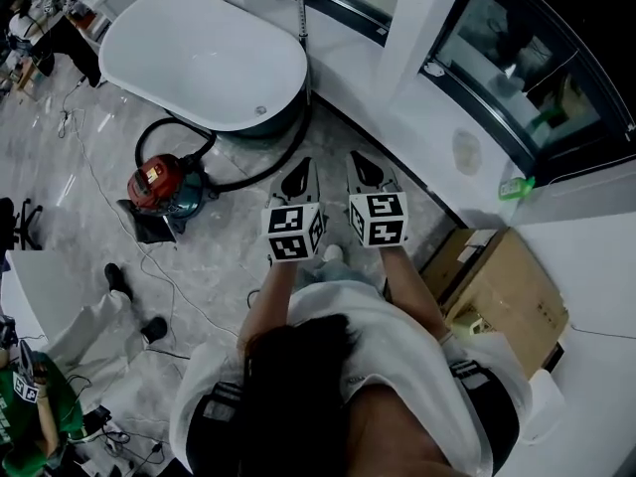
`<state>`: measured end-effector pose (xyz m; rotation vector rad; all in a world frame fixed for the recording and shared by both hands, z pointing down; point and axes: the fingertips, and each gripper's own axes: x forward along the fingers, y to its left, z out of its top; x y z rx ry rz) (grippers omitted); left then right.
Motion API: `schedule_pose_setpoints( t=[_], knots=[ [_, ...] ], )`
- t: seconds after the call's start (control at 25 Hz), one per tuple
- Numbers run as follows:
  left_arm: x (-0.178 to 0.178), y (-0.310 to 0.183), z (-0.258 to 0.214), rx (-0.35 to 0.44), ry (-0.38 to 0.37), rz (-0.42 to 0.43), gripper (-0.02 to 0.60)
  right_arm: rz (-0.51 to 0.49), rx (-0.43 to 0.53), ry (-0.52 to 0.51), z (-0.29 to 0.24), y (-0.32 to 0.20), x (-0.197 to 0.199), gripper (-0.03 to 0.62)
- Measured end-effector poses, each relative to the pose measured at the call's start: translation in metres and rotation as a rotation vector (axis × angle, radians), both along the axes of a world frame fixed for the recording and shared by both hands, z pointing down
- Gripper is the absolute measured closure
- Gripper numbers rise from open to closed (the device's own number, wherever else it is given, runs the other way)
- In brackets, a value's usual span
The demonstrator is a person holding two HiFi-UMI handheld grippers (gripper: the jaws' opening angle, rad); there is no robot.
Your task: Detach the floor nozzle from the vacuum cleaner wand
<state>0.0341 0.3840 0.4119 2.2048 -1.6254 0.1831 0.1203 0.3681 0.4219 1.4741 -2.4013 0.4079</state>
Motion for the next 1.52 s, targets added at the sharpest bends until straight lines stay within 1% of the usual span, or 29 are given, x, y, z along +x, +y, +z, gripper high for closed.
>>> schedule_pose_setpoints(
  t=[0.32,0.52,0.72,0.88,1.04,1.16,1.28,1.52],
  knots=[
    [0.01,-0.018,0.003,-0.007,-0.021,0.004,0.577,-0.014,-0.002,-0.009,0.002,-0.02,0.005,0.579],
    [0.02,-0.027,-0.004,0.019,-0.013,0.039,0.577,-0.001,0.016,-0.01,-0.004,-0.025,0.012,0.579],
    [0.02,-0.035,-0.017,0.056,-0.008,0.013,0.577,0.008,0.043,-0.011,-0.01,-0.032,0.02,0.579],
    [0.02,-0.032,-0.006,0.041,-0.009,0.015,0.577,0.011,0.059,0.041,-0.002,-0.031,0.023,0.579],
    [0.012,-0.036,0.003,0.029,-0.016,0.018,0.577,0.015,0.041,-0.008,0.006,-0.035,0.017,0.579],
    [0.009,-0.046,0.01,0.02,0.003,0.027,0.577,0.022,0.04,-0.023,0.009,-0.043,0.014,0.579],
    [0.008,-0.059,0.016,0.014,0.001,0.031,0.577,0.026,0.043,-0.02,0.01,-0.055,0.013,0.579],
    [0.003,-0.095,0.013,0.03,0.013,0.047,0.577,0.027,0.054,-0.002,0.008,-0.091,0.003,0.579]
  ],
)
